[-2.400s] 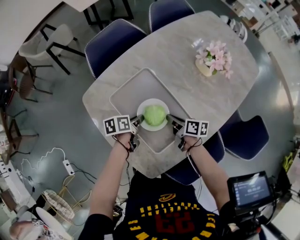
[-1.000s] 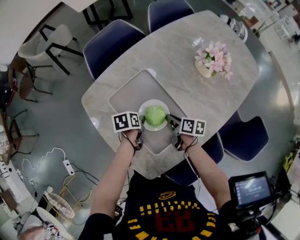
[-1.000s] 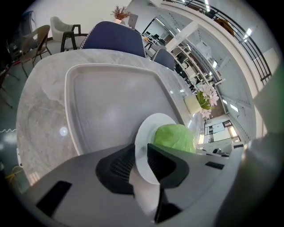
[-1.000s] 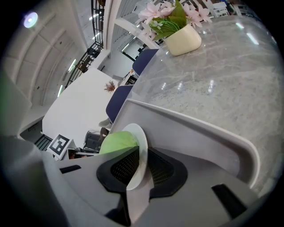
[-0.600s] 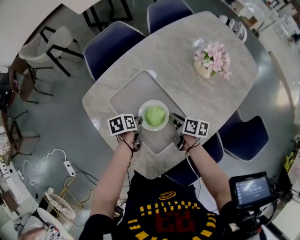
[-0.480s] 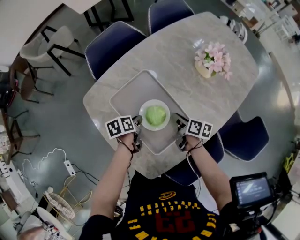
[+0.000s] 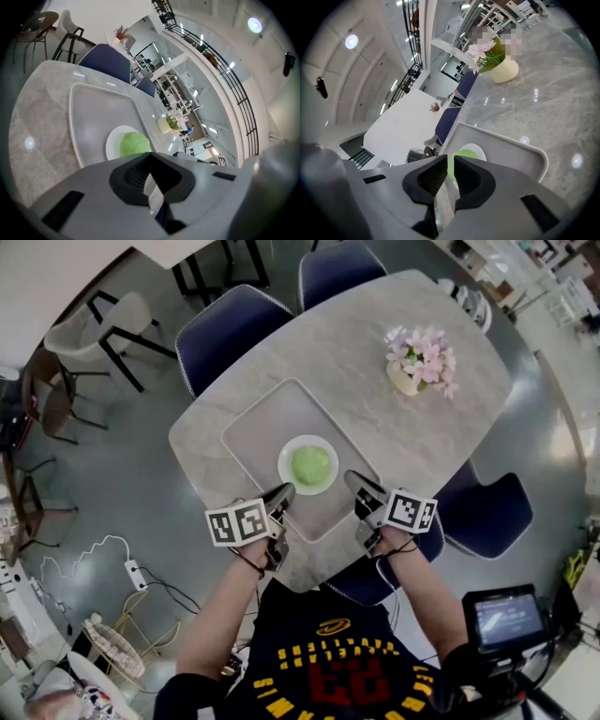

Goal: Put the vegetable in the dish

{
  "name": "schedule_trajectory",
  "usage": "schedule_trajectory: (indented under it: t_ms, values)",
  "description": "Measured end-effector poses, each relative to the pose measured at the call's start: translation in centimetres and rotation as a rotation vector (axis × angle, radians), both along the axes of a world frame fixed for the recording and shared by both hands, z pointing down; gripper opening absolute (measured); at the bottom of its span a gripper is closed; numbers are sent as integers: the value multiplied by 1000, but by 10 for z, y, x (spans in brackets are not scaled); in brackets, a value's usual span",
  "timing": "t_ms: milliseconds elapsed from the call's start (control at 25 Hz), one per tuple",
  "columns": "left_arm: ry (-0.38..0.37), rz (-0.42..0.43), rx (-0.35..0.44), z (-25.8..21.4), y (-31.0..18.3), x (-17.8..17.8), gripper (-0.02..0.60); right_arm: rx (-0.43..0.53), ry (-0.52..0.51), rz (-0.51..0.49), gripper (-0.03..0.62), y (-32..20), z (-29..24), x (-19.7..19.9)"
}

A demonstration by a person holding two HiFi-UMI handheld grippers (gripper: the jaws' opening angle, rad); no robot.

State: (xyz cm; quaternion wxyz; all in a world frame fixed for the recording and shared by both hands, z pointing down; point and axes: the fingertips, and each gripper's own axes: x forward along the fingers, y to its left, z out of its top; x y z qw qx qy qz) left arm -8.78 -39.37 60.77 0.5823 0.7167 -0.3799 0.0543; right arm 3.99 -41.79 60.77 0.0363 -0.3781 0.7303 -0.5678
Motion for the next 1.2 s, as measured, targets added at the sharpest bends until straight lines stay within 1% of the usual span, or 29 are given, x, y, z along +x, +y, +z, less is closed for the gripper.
schedule_trajectory:
  t_ms: [40,80,120,200,280,440,600,800,960,1080,1200]
  values:
    - [11,6,17,-7,5,2,0,19,-10,-9,47,3,-9,-3]
    - [23,5,31,-15,9,3,0,39,-19,-19,12,6,-18,-6]
    - [37,0,46,-22,13,4,0,58,-28,-29,5,9,-26,-10]
    - [55,-5,83,-36,20,6,0,86,-42,-47,5,17,-40,-16]
    - [58,4,116,-49,29,8,0,105,-35,-69,5,28,-50,-20]
    - [74,55,130,-64,58,15,0,136,1,-133,5,55,-63,-25]
    - [71,60,156,-74,77,13,0,164,16,-183,5,78,-73,-29]
    - [68,78,229,-101,97,22,0,264,25,-272,5,96,-109,-48]
    - [85,93,285,-122,111,32,0,351,48,-324,5,110,-131,-60]
    - [93,87,305,-130,118,30,0,393,73,-345,5,118,-139,-63]
    - [80,82,329,-137,124,25,0,425,65,-350,5,124,-148,-65]
